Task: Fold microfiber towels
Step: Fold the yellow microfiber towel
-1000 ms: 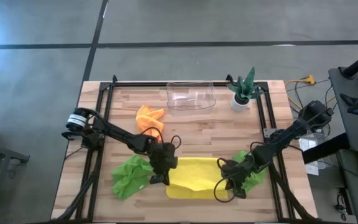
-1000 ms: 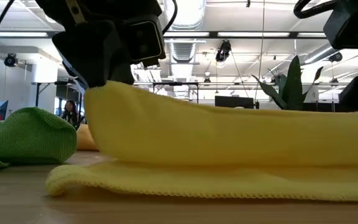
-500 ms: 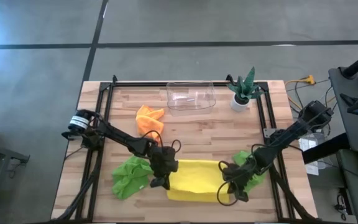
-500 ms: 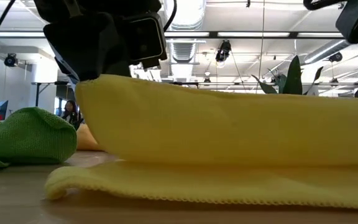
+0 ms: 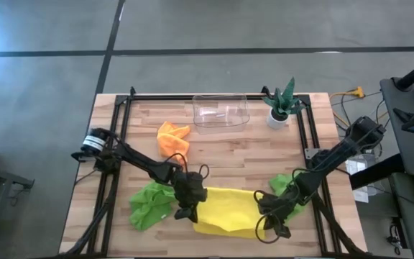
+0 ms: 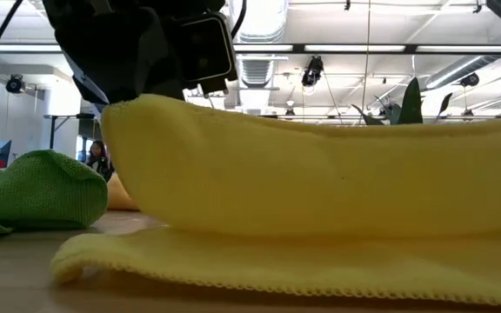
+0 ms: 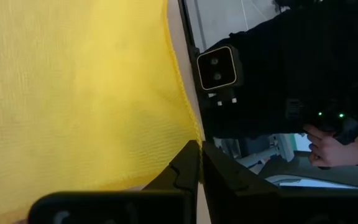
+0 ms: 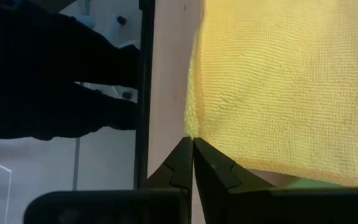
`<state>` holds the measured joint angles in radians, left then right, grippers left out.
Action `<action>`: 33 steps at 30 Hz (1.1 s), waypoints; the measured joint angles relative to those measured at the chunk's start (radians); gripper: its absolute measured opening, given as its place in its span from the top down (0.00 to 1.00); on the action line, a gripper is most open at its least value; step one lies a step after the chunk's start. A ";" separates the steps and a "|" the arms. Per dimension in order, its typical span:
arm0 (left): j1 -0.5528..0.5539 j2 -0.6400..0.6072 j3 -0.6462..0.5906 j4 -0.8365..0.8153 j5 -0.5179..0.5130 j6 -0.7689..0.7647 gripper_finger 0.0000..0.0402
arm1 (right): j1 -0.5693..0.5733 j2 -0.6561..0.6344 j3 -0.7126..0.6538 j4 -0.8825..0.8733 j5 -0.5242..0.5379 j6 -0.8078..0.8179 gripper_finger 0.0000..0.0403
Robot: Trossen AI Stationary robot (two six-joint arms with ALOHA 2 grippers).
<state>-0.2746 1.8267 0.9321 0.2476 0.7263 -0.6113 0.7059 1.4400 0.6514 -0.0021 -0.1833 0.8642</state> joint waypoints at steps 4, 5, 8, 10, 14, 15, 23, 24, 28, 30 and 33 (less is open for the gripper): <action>-0.002 0.010 0.000 0.016 0.004 -0.011 1.00 | 0.009 0.025 -0.001 0.030 -0.004 -0.001 0.98; -0.002 0.010 0.000 0.015 0.004 -0.011 1.00 | 0.011 0.033 -0.001 0.050 -0.005 -0.001 0.98; -0.005 0.010 0.000 0.017 0.005 -0.011 1.00 | 0.017 0.061 -0.001 0.091 -0.010 -0.001 0.98; -0.007 0.010 0.000 0.015 0.004 -0.011 1.00 | 0.017 0.077 -0.001 0.120 -0.023 -0.001 0.98; -0.009 0.010 0.000 0.014 0.003 0.003 1.00 | 0.017 0.105 -0.001 0.164 -0.031 -0.007 0.98; -0.009 0.010 0.000 0.014 0.001 0.012 1.00 | 0.017 0.111 -0.001 0.170 -0.031 -0.009 0.98; -0.009 0.010 -0.003 0.003 -0.003 0.025 1.00 | 0.017 0.153 -0.001 0.201 -0.085 -0.001 0.97; -0.009 0.010 -0.003 0.003 -0.003 0.027 1.00 | 0.017 0.161 -0.001 0.202 -0.097 0.006 0.97; -0.009 0.010 -0.003 -0.009 -0.030 0.041 0.94 | 0.018 0.179 -0.002 0.207 -0.128 0.022 0.93; -0.009 0.010 -0.002 -0.019 -0.037 0.041 0.89 | 0.018 0.179 -0.002 0.208 -0.132 0.026 0.90; -0.009 0.009 -0.001 -0.034 -0.042 0.028 0.81 | 0.018 0.166 -0.002 0.203 -0.132 0.026 0.86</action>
<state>-0.2836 1.8357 0.9310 0.2138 0.6841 -0.5830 0.7242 1.6055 0.6494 0.2007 -0.3149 0.8906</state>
